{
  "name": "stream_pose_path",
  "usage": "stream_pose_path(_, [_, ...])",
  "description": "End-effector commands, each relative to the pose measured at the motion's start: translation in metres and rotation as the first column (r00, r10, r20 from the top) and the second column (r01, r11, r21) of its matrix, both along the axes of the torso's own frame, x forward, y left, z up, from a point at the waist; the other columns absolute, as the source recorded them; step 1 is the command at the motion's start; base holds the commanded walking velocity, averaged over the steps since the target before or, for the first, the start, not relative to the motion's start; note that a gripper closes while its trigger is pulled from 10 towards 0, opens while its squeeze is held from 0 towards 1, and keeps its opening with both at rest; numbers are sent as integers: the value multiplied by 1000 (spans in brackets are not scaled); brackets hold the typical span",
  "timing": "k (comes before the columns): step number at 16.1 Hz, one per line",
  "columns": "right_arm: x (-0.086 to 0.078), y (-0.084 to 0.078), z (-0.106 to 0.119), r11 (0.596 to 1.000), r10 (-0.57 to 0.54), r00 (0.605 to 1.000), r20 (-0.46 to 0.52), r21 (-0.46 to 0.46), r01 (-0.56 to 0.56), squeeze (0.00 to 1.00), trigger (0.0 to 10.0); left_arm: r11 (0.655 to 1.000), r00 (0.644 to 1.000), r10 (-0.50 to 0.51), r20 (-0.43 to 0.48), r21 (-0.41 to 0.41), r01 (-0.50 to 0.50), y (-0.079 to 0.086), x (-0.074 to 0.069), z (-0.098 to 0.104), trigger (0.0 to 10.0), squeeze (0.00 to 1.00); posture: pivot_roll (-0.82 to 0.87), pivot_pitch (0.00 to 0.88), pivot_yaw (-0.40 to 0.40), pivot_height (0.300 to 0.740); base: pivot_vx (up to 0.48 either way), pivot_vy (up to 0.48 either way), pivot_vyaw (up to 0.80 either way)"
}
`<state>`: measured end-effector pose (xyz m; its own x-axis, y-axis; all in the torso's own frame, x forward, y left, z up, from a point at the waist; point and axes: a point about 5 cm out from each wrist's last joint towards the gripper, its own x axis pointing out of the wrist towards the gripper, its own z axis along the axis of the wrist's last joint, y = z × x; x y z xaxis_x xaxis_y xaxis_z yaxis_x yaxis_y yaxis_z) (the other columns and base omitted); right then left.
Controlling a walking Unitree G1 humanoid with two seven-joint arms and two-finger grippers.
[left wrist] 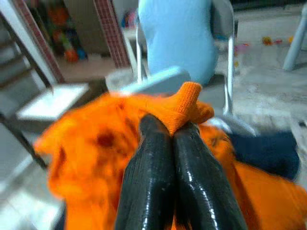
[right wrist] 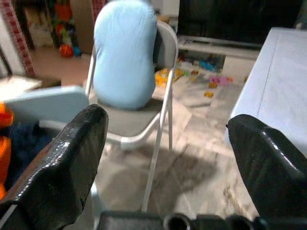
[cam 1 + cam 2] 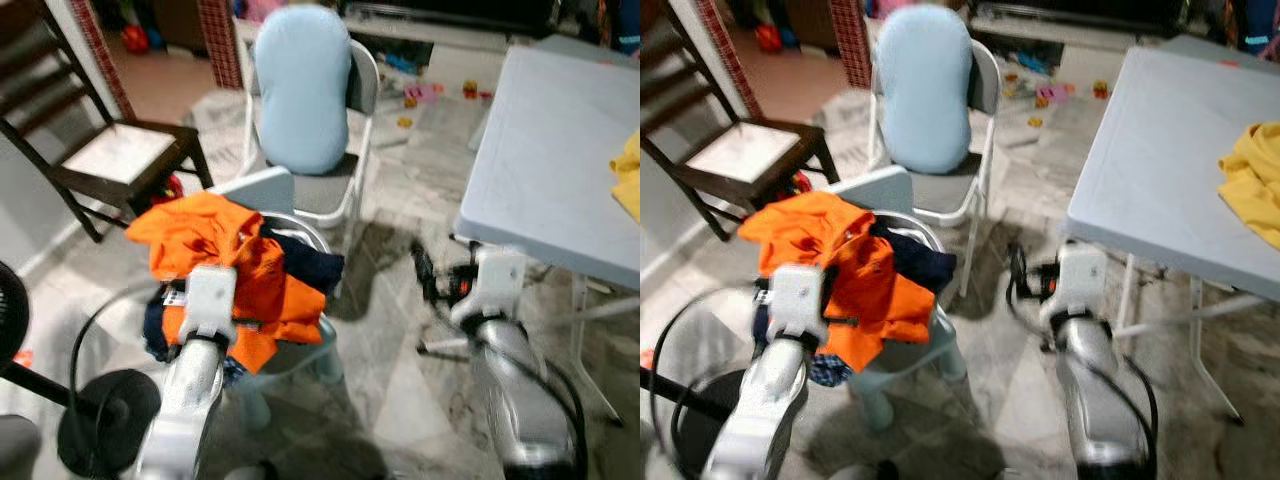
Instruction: Hang hanger
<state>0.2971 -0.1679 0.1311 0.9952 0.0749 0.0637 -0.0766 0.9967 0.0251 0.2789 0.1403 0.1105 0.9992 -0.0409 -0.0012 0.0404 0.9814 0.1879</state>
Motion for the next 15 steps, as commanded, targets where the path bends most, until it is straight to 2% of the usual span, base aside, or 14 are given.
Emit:
stream_pose_path(1, [3,-9,-2,1000,-27,999,-34,1,27,0,10000,997,998,-57,21,44,56,2,8,7,10000,0,1,0,48,740,0,0,0])
stream_pose_path(2, [7,-14,-2,999,-36,998,-47,-1,36,0,10000,990,992,-124,23,68,122,2,12,9,10000,0,-1,0,51,740,0,0,0])
stream_pose_path(4, [8,-14,-1,999,36,998,-43,-28,-38,0,10000,979,982,-191,-9,72,191,1,13,5,10000,0,-6,0,57,740,0,0,0])
stream_pose_path(5, [5,-12,-4,995,90,994,-60,-26,-91,0,10000,971,973,-228,-23,73,229,-2,10,2,10000,0,-13,0,57,740,0,0,0])
stream_pose_path(6, [1,-13,-5,992,86,994,-64,-85,-91,0,10000,963,967,-252,-31,87,253,-3,4,-2,10000,0,-21,0,59,740,0,0,0])
stream_pose_path(8, [-5,-15,-8,986,91,992,-84,-131,-102,0,10000,959,964,-263,-38,97,266,-7,-3,-9,10000,0,-30,0,60,740,0,0,0])
stream_pose_path(9, [-12,-21,-13,996,27,995,-91,-87,-35,0,10000,977,977,-205,-56,44,208,-9,-6,-17,10000,0,-39,0,58,740,0,0,0])
stream_pose_path(10, [-16,-25,-16,999,-24,995,-92,-41,21,0,10000,981,980,-190,-58,21,192,-11,-7,-20,10000,0,-37,0,55,740,0,0,0])
stream_pose_path(11, [-20,-28,-18,998,-67,994,-82,-14,66,0,10000,986,985,-164,-48,12,165,-8,-6,-21,10000,0,-37,0,52,740,0,0,0])
stream_pose_path(12, [-25,-29,-23,991,-120,990,-77,43,124,0,10000,996,994,-94,-57,-12,94,2,-3,-25,10000,0,-34,0,48,740,0,0,0])
stream_pose_path(14, [-31,-24,-27,984,-170,983,-75,43,173,0,10000,999,997,-28,-74,-30,25,16,-3,-30,10000,0,-51,0,59,740,0,0,0])
stream_pose_path(15, [-30,-18,-28,990,-136,988,-74,18,137,0,10000,998,995,-56,-77,-16,55,11,-2,-31,10000,0,-62,0,62,740,0,0,0])
